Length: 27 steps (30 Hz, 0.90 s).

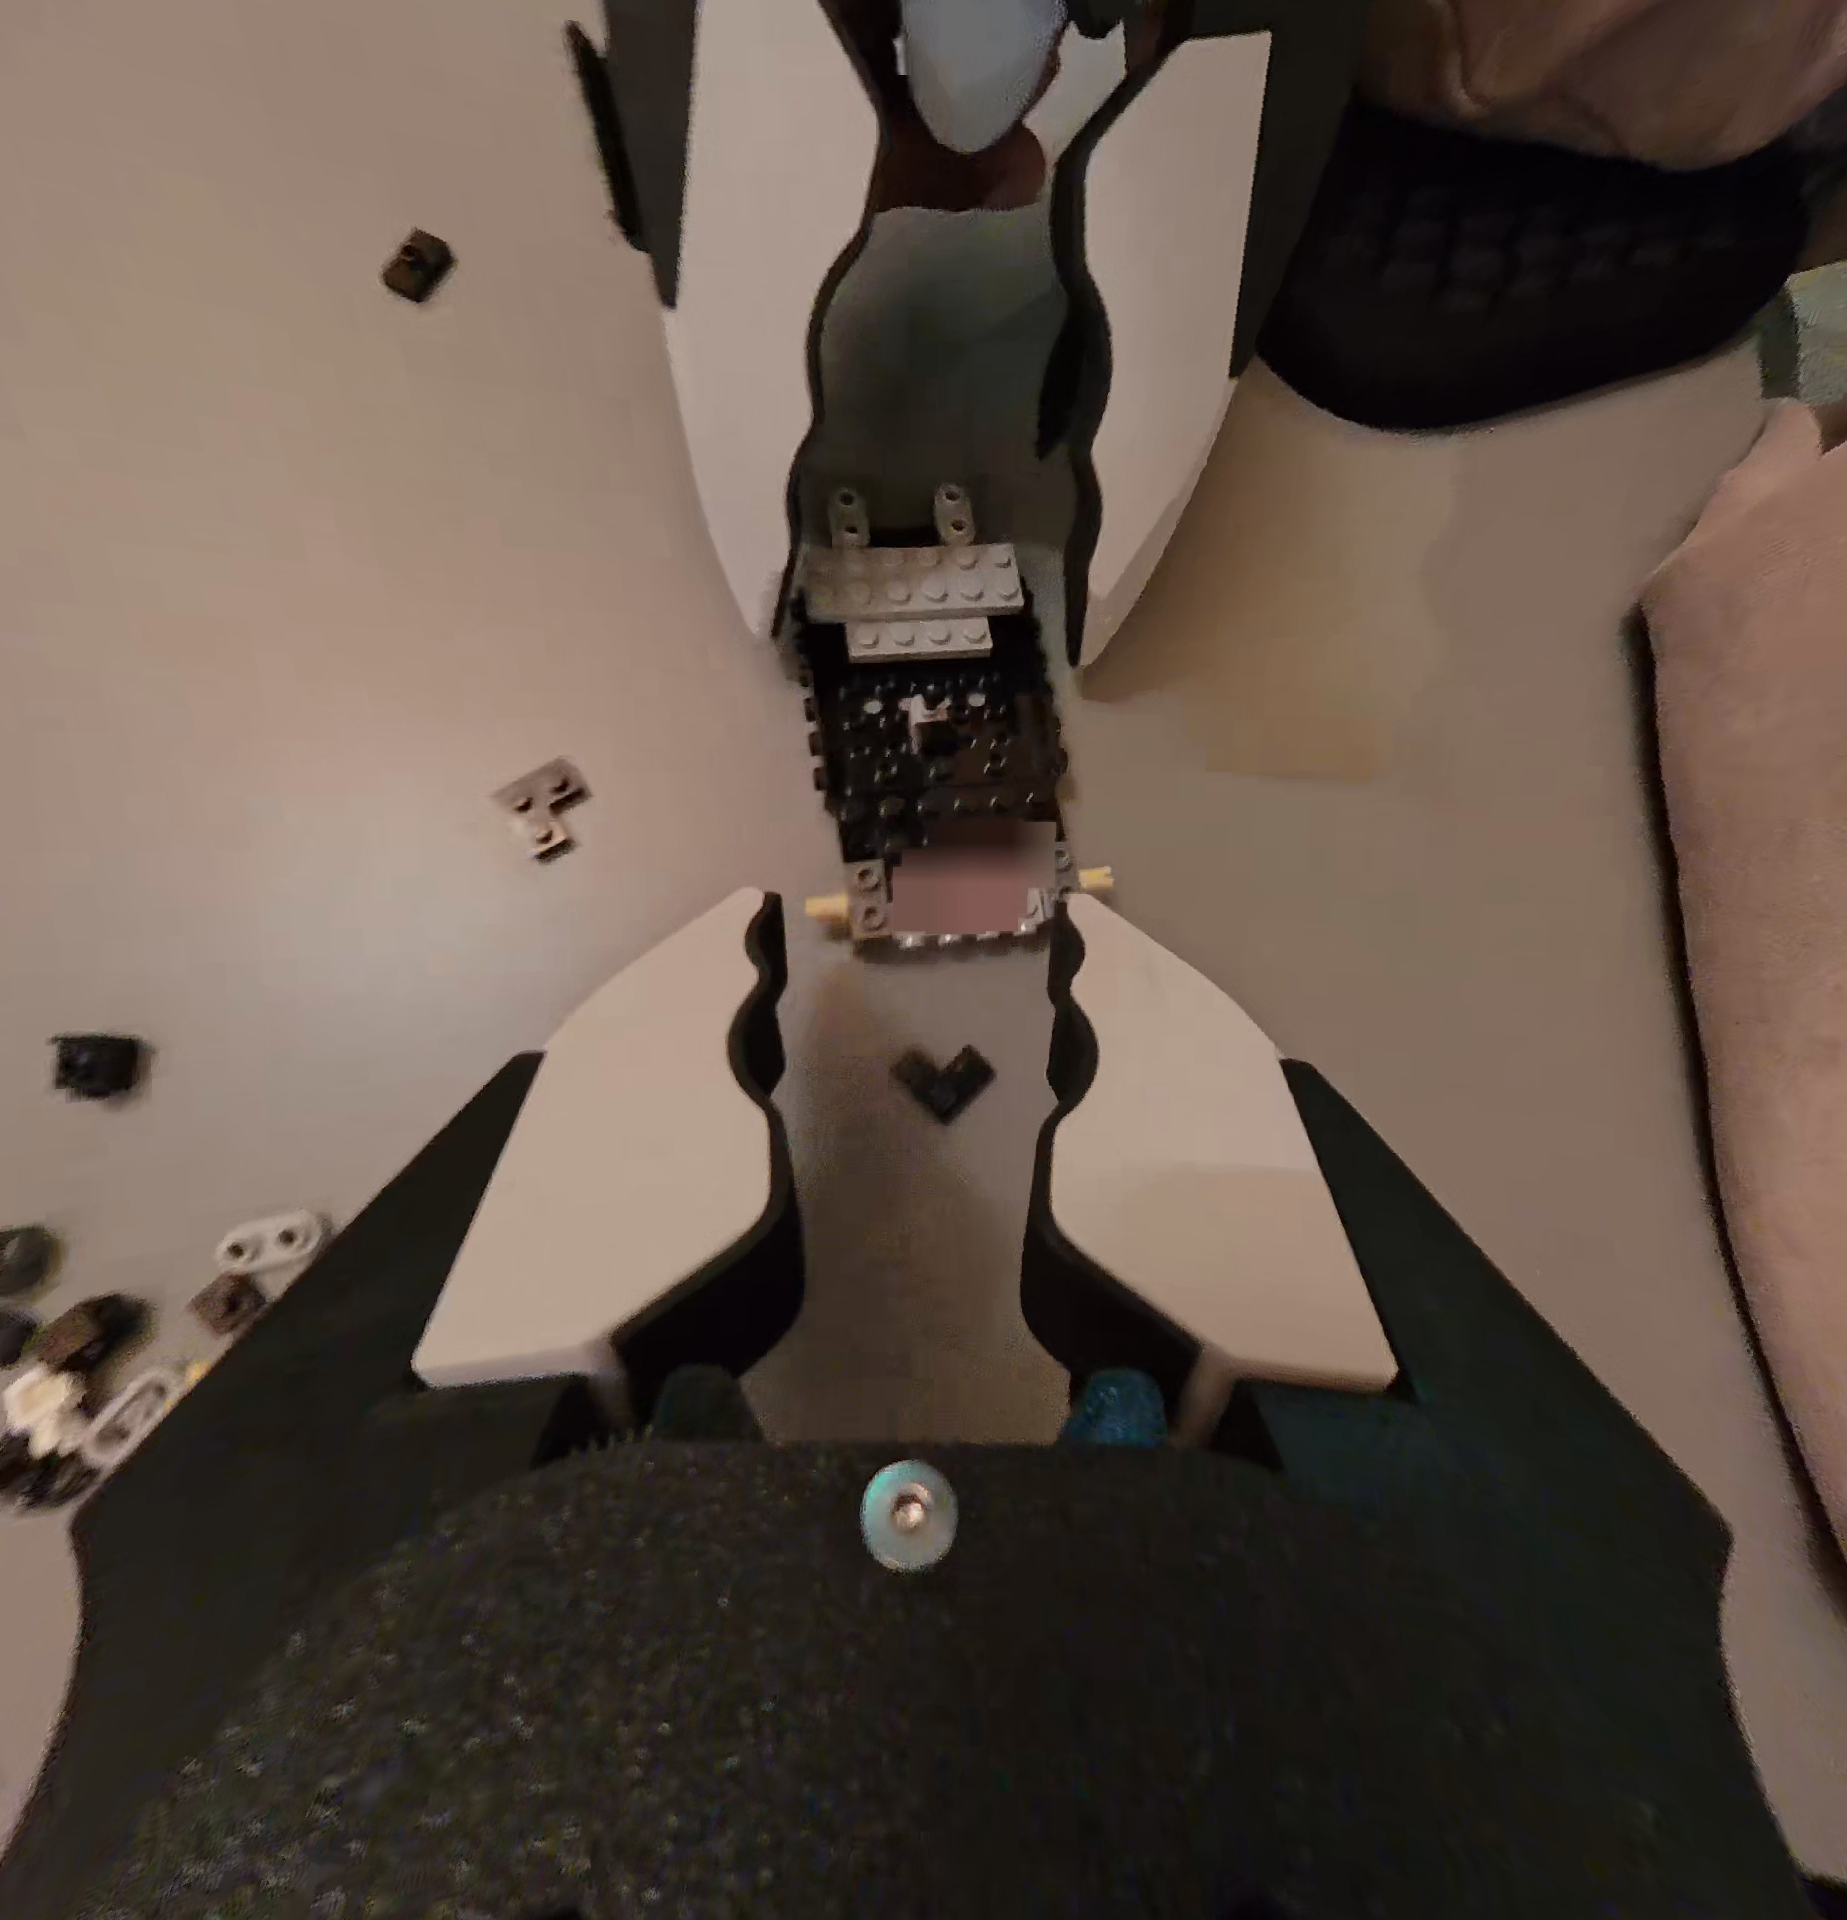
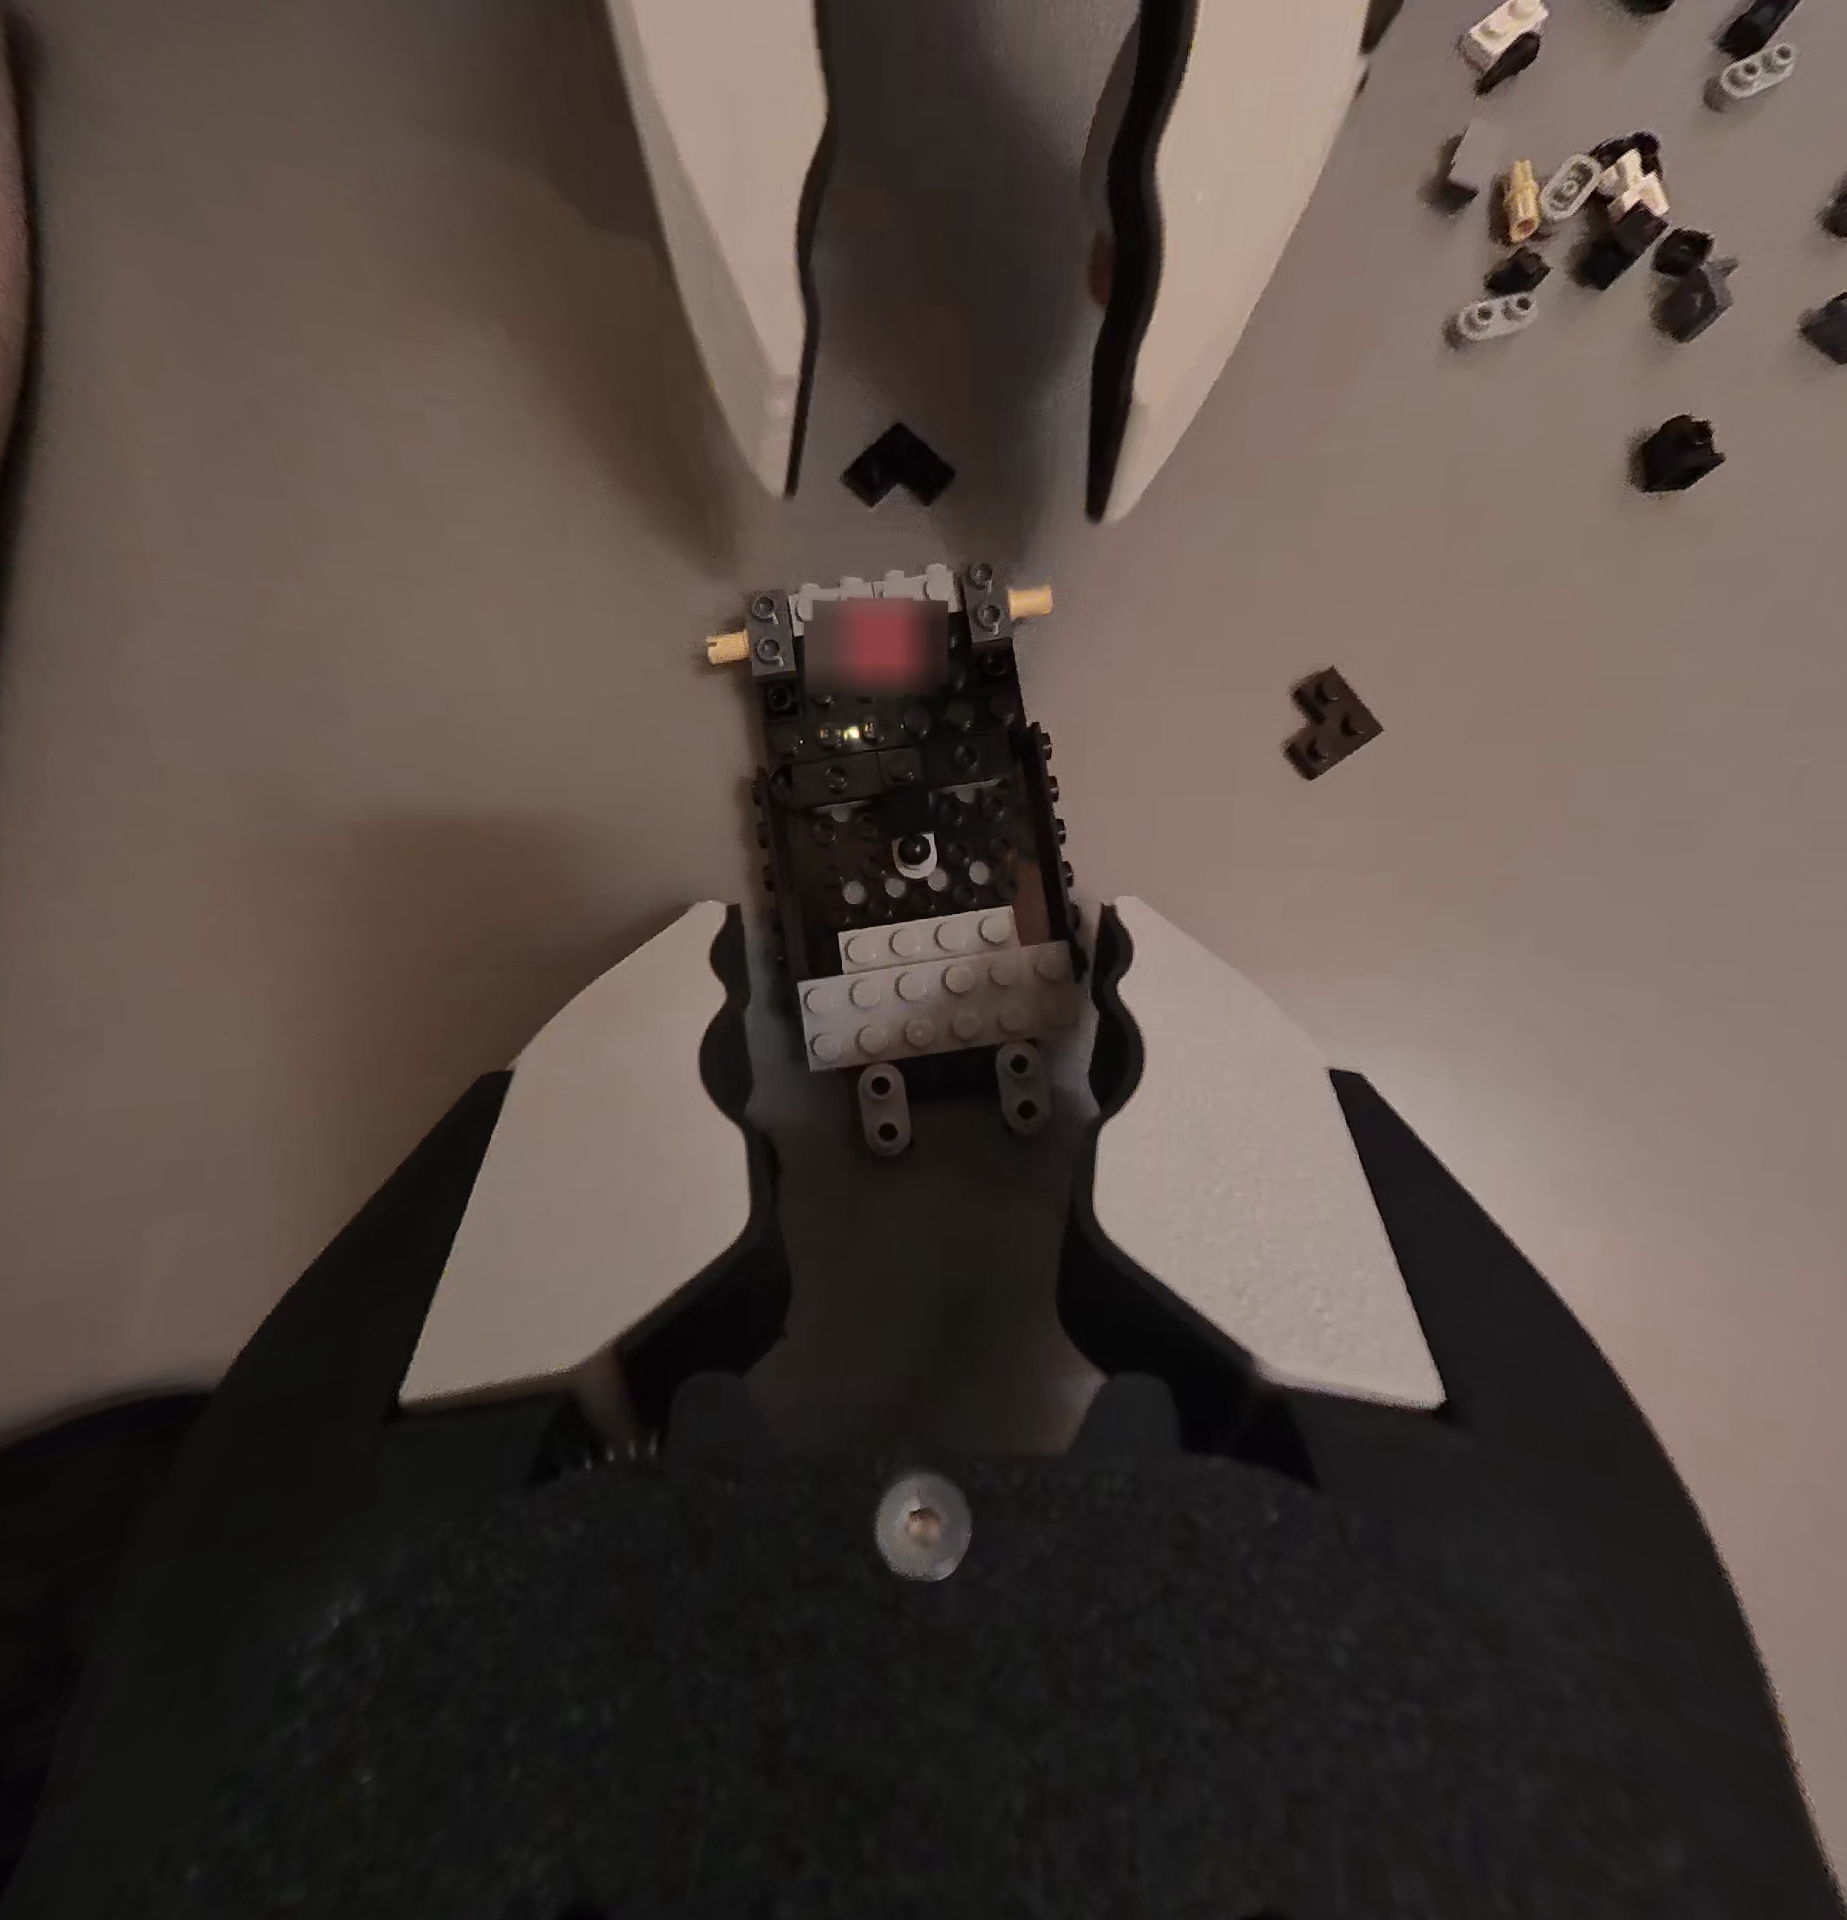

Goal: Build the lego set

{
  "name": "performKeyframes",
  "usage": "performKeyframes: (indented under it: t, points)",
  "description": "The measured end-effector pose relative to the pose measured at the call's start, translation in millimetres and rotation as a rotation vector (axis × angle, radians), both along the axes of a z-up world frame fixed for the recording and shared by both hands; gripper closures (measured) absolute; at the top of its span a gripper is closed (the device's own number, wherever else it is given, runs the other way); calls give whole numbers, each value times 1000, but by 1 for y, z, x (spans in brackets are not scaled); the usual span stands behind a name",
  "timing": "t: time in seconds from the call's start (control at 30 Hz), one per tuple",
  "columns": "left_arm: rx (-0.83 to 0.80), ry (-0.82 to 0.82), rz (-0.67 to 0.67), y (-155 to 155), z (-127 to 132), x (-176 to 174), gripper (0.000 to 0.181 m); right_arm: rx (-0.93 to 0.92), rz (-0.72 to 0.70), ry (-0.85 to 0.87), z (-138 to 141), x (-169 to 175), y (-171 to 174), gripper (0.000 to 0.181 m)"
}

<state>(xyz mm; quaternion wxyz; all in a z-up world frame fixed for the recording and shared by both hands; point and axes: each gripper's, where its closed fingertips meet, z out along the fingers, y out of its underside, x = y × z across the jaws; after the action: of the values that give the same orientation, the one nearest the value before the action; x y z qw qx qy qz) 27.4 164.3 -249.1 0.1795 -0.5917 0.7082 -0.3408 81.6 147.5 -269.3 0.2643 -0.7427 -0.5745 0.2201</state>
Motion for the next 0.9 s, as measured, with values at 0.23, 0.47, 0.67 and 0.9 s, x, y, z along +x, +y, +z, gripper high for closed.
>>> performKeyframes:
  t: [0.23,0.47,0.67,0.9]
  points:
    - [27,46,-7,0,-18,-4,130,-16,18,-51,-1,13,-6,120]
    - [64,49,-1,-6,-26,6,141,11,-22,-89,-4,24,5,125]
    - [77,-6,34,4,-15,8,141,49,-70,-28,15,30,10,125]
    - [287,-546,531,118,104,32,181,481,-508,254,101,69,67,145]
